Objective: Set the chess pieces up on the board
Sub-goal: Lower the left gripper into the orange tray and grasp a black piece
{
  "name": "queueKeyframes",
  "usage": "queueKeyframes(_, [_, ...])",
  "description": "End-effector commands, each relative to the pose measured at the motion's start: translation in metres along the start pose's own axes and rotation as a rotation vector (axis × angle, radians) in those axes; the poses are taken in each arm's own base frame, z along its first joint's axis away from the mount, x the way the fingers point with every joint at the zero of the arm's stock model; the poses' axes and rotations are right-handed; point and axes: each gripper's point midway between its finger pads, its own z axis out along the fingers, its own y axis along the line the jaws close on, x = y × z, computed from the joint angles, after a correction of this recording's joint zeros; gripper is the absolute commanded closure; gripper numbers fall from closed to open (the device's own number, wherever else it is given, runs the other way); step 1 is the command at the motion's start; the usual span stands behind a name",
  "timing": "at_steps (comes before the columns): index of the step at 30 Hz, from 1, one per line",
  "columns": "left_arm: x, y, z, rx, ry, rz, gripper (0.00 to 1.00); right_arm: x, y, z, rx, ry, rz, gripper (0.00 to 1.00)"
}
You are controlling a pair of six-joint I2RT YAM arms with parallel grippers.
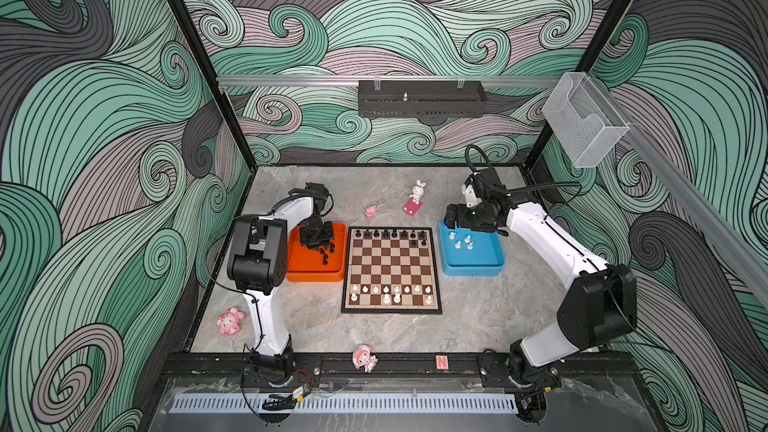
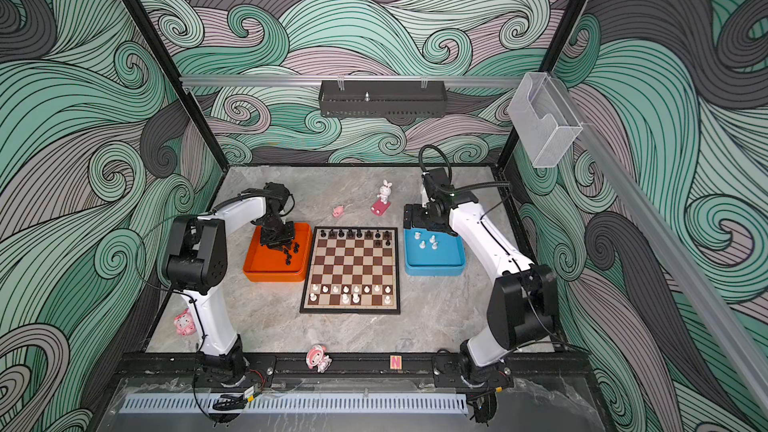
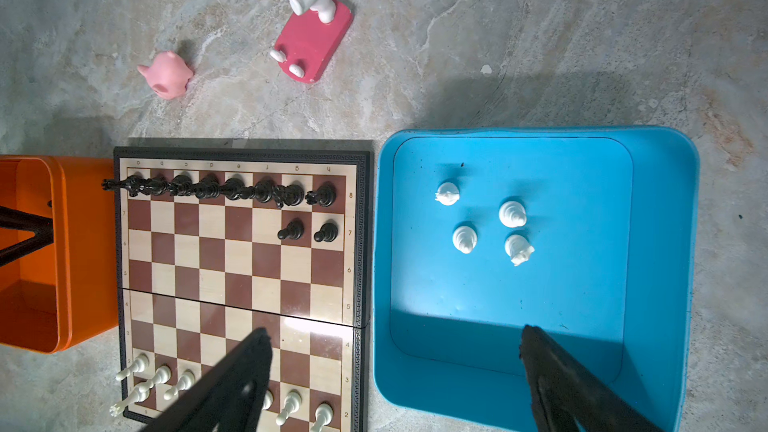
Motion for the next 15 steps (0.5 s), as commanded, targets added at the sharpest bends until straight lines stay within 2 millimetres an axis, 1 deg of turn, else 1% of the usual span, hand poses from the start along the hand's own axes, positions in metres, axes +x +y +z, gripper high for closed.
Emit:
queueKeyframes(1, [-0.002, -0.0005, 0.0003, -0.025, 0.007, 0.013, 0.74, 0.0031, -0.0029, 0.006, -0.003, 0.018, -0.004, 0.07])
queueKeyframes(4, [-0.0012, 0.0005, 0.0007, -0.032, 0.011, 0.015, 0.76, 0.0041, -0.0036, 0.0074, -0.002, 0.023, -0.003, 0.07])
queueKeyframes(13, [0.0005, 0.0015, -0.0001, -0.045, 0.014, 0.025, 0.85, 0.0062, -0.0053, 0.0071, -0.001, 0.026, 0.001, 0.07])
queueKeyframes(14, [0.0005, 0.002, -0.0006, -0.048, 0.013, 0.025, 0.89, 0.0062, -0.0054, 0.0071, -0.002, 0.025, 0.001, 0.07])
queueKeyframes(15, [0.0008, 0.0019, -0.0006, -0.049, 0.013, 0.027, 0.91, 0.0066, -0.0054, 0.0069, -0.001, 0.025, 0.001, 0.07])
